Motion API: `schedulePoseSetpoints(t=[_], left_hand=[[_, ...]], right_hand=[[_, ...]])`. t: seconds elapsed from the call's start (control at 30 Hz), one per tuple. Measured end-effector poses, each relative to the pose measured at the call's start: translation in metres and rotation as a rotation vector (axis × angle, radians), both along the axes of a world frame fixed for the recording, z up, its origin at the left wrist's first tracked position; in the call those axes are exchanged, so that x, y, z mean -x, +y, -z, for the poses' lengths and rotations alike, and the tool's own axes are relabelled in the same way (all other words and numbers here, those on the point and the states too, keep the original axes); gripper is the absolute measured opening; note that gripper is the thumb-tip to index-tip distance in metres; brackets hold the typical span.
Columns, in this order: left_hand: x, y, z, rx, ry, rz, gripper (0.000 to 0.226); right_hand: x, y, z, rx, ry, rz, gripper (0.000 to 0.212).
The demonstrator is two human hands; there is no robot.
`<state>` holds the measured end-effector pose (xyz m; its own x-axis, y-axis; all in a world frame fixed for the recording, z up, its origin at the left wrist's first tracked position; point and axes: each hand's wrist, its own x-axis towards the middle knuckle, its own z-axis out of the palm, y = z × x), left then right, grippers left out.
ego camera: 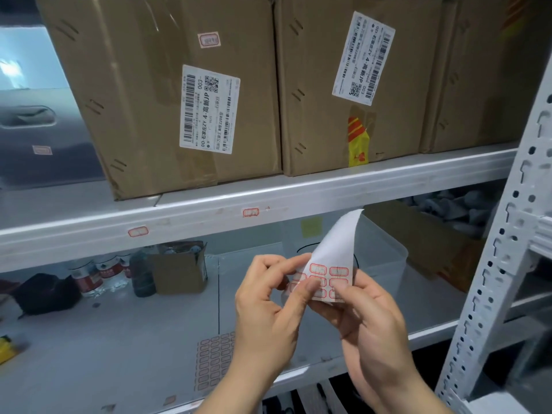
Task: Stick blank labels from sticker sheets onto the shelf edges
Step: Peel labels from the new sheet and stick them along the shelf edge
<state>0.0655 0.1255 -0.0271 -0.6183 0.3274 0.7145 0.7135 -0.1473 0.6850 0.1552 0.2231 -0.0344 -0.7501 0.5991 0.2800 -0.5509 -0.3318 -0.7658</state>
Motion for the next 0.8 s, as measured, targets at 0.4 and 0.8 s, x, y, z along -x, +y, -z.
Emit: schedulePoseSetpoints(t=[0.4,0.8], left_hand=[[0.001,-0.006,-0.018,0.022,0.19,-0.147,0.009],[-0.002,-0.004,-0.021,0.035,0.176,-0.084,0.007]], right_hand=[[0.002,0.005,-0.001,-0.271,-0.113,0.247,0.045],[-0.004,0.01,0.003,-0.354,-0.11,0.286,0.024]])
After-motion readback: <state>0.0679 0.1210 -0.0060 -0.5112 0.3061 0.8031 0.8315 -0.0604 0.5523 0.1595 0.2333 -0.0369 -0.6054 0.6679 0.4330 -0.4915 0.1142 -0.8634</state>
